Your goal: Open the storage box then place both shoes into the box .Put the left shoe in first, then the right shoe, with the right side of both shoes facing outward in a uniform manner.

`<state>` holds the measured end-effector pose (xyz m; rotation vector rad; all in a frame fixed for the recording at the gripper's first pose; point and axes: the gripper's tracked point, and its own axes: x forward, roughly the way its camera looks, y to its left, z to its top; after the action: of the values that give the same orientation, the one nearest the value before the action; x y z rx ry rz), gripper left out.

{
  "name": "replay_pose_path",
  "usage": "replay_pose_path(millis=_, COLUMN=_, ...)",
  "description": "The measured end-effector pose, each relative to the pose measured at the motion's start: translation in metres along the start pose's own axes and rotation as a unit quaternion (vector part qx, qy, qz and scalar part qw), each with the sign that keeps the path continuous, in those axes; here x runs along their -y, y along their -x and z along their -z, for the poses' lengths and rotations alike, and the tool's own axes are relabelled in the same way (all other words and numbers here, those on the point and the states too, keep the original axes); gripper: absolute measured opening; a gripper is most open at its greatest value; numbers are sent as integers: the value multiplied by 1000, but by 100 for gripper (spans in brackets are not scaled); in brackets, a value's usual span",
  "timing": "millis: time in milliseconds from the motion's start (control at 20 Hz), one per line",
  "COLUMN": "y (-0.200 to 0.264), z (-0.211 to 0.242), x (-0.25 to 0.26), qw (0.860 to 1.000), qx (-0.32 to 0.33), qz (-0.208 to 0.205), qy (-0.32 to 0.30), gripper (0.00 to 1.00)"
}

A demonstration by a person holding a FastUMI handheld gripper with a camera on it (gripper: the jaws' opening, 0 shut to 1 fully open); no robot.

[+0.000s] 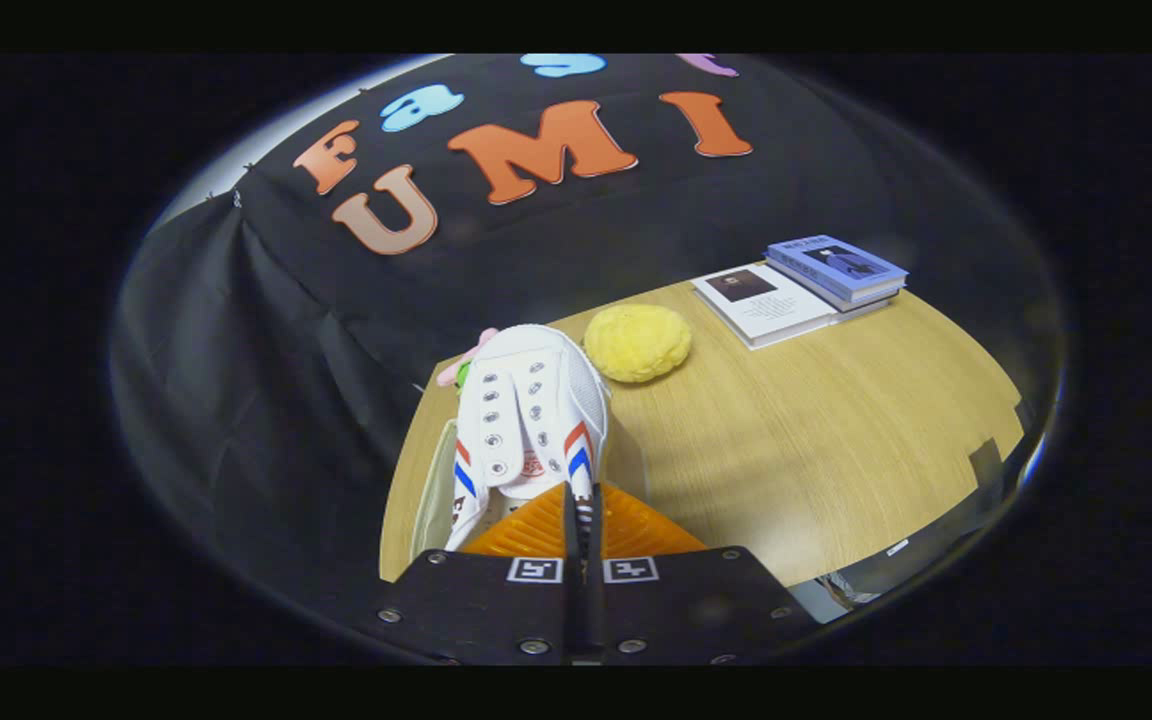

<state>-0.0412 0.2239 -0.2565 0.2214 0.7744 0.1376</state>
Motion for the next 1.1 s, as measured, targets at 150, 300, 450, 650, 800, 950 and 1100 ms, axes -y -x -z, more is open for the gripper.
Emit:
replay_pose_path(millis=150, y=-7, z=16, x=-14, qw=1000, qx=-15, qz=-5, qy=11, gripper=0)
replay_pose_path(millis=300, y=-17, z=28, x=-19, qw=999, qx=-30, qz=-2, qy=19, gripper=0)
replay_pose_path(millis=450, y=-26, z=39, x=-16, qw=999, qx=-43, qz=15, qy=27, gripper=0)
replay_pose_path(millis=650, y=-33, z=48, x=-14, qw=997, qx=-58, qz=35, qy=32, gripper=2)
replay_pose_path(millis=800, y=-45, z=48, x=-3, qw=996, qx=-59, qz=55, qy=45, gripper=3)
replay_pose_path(millis=950, y=-47, z=46, x=-8, qw=996, qx=-62, qz=53, qy=41, gripper=13)
replay_pose_path(millis=1100, y=-41, z=30, x=-28, qw=998, qx=-39, qz=22, qy=36, gripper=28)
